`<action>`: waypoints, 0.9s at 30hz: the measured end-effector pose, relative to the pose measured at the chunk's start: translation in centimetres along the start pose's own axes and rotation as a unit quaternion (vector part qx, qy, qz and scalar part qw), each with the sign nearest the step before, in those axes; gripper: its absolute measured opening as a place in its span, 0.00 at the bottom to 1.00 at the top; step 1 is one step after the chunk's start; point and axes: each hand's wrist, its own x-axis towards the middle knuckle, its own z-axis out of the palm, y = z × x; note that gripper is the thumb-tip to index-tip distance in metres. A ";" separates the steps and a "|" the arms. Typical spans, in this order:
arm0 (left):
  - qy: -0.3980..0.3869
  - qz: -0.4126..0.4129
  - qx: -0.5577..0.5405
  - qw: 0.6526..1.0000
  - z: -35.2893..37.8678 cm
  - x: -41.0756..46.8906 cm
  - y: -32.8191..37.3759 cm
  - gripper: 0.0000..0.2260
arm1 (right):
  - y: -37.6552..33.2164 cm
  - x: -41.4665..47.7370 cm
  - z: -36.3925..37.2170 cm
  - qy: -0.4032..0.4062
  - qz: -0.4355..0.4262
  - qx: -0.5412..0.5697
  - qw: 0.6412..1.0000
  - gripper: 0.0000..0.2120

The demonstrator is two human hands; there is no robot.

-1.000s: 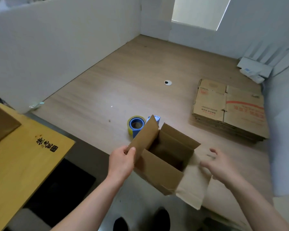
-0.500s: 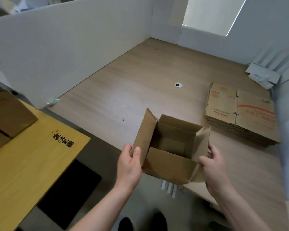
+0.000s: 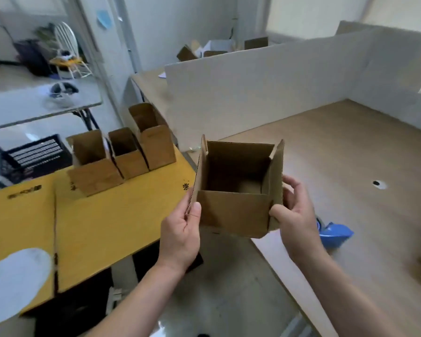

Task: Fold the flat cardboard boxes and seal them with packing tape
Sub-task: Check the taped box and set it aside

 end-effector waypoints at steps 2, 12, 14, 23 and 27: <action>0.039 -0.018 0.010 0.999 -2.7 -0.1 -1.1 0.21 | 0.6 0.8 3.8 -0.047 0.001 -0.016 0.999 0.25; 0.192 -0.116 0.057 0.973 -16.2 0.5 -8.9 0.20 | 4.2 0.6 21.7 -0.217 -0.030 -0.172 0.960 0.33; 0.202 -0.123 0.055 0.970 -19.1 1.0 -10.2 0.20 | 4.7 0.3 25.3 -0.232 -0.036 -0.191 0.953 0.34; 0.248 -0.206 0.066 0.944 -35.6 3.6 -17.6 0.21 | 6.1 -2.0 43.5 -0.314 -0.016 -0.218 0.924 0.38; 0.252 -0.229 0.083 0.937 -41.3 5.7 -19.7 0.22 | 6.3 -2.1 50.3 -0.334 -0.019 -0.225 0.915 0.37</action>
